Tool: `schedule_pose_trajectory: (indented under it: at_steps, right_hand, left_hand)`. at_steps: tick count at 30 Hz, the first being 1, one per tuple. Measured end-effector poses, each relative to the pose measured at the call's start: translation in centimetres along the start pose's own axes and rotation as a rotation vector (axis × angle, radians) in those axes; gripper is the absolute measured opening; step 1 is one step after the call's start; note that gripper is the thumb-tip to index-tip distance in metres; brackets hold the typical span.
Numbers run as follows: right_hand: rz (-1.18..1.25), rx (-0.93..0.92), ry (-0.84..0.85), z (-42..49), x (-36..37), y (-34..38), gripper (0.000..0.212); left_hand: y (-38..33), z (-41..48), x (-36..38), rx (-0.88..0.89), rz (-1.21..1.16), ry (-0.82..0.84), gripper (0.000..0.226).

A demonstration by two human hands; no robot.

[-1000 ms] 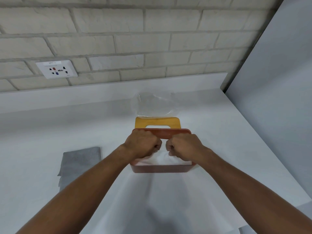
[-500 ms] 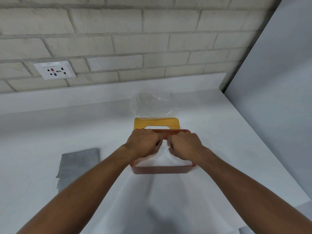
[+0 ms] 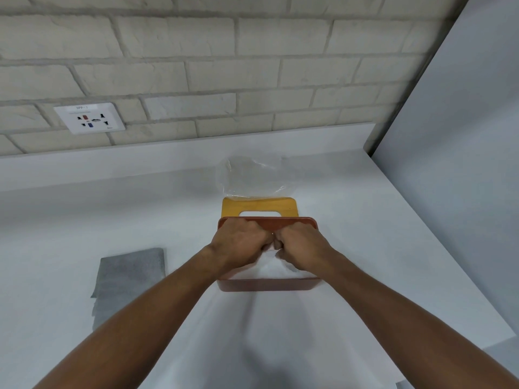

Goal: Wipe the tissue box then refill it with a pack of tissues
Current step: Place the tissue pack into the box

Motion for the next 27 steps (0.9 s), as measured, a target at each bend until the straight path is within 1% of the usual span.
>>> schedule_pose_trajectory:
  at_steps: [1,2,3,4,5,6,9,13,15,20,23,27]
  right_hand:
    - [0.014,-0.004,0.014,0.0,-0.2,-0.1,0.016]
    - [0.023,0.009,0.031,-0.1,-0.5,-0.3,0.03]
    - [0.039,0.017,0.037,-0.1,-0.9,-0.5,0.043]
    - [0.045,0.031,0.034,-0.2,-1.3,-0.6,0.05]
    - [0.046,0.036,0.027,-0.2,-1.7,-0.6,0.054]
    - [0.036,0.043,0.027,-0.2,-1.9,-0.6,0.054]
    - [0.023,0.059,0.027,-0.4,-2.8,-0.7,0.044]
    - [0.074,0.079,0.007,-0.9,-4.1,-1.0,0.019]
    - [0.108,0.088,-0.012,-0.8,-4.4,-1.1,0.013]
    - [0.074,0.075,-0.038,-0.3,-4.2,-1.3,0.012]
    - [0.098,0.061,-0.023,-0.1,-3.9,-1.3,0.014]
    - [0.133,0.049,-0.051,-0.1,-5.7,-1.5,0.02]
  left_hand:
    - [0.3,0.1,0.0,-0.026,0.017,0.044,0.005]
    - [0.6,0.2,0.1,-0.051,0.007,0.12,0.005]
    - [0.8,0.2,0.0,-0.063,0.0,0.177,0.017]
    - [1.0,0.2,-0.1,-0.061,0.005,0.201,0.028]
    - [1.0,0.3,-0.3,-0.059,0.008,0.204,0.035]
    - [1.1,0.4,-0.7,-0.062,-0.008,0.198,0.038]
    - [1.4,0.7,-1.5,-0.071,-0.073,0.2,0.036]
    - [2.4,1.0,-2.6,-0.139,-0.11,0.059,0.023]
    - [2.9,1.3,-2.9,-0.181,-0.118,0.011,0.016]
    - [2.4,2.0,-2.3,-0.164,-0.053,0.032,0.021]
    - [2.0,2.3,-1.6,-0.155,-0.082,0.039,0.031]
    - [3.4,2.5,-2.2,-0.185,-0.181,0.048,0.029]
Point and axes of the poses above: each hand's wrist, its own z-axis towards the middle knuckle, its own x-axis out of the palm, y = z × x, the point moved 5 cm from there along z, towards the middle knuckle, and after that the axes turned 3 degrees about z, right-handed, at the moved point
